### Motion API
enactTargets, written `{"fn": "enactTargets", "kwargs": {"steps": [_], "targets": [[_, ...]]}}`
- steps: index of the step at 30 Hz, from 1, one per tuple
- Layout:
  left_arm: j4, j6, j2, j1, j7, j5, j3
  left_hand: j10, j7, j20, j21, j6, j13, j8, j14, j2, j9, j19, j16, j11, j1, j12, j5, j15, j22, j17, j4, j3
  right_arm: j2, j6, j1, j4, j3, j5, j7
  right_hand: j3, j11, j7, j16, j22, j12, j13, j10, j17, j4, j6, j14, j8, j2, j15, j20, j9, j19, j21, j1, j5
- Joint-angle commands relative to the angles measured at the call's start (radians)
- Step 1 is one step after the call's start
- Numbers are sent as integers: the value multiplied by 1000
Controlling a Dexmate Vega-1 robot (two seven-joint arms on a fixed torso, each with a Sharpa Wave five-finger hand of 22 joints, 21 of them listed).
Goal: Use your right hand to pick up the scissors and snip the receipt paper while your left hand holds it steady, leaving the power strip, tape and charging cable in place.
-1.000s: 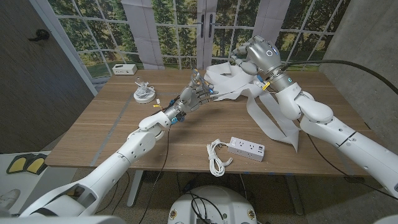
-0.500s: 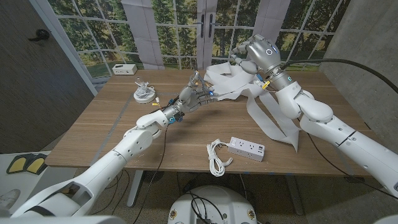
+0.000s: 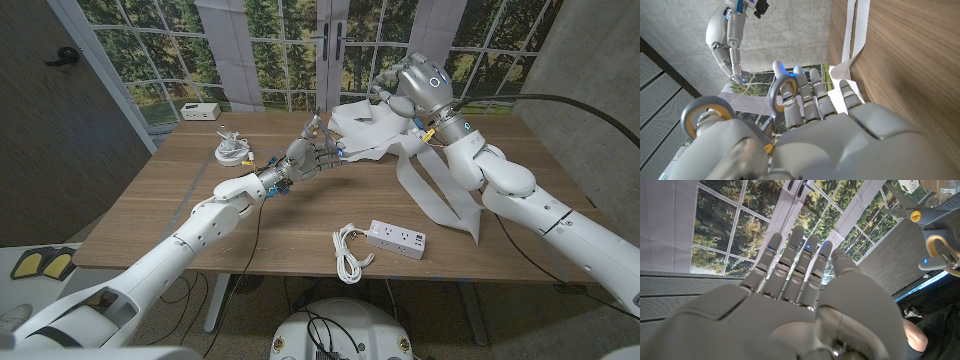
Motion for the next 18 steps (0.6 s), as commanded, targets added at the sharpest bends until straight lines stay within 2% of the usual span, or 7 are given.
{"fn": "enactTargets", "kwargs": {"steps": [1, 18], "targets": [[-9, 14, 16, -14, -16, 4, 3, 1, 16, 2, -3, 0, -4, -1, 2, 5, 5, -11, -5, 1, -12, 0, 12, 4, 3, 4, 2, -14, -9, -23, -14, -20, 12, -1, 13, 2, 7, -2, 5, 5, 0, 1, 3, -1, -4, -2, -8, -3, 1, -105, 7, 3, 1, -4, -12, -2], [-17, -13, 31, -29, -8, 47, 7, 6, 20, 2, -2, 12, -3, 2, 13, 15, 16, -16, -8, 3, -12, 12, 33, -1, 2, 4, 3, -40, -10, -46, -21, -29, 18, 8, 36, 3, 11, -5, 1, 5, -11, -6, -5, -5, -3, -8, -15, -6, -1, -104, 10, 0, -1, -9, -22, -3]]}}
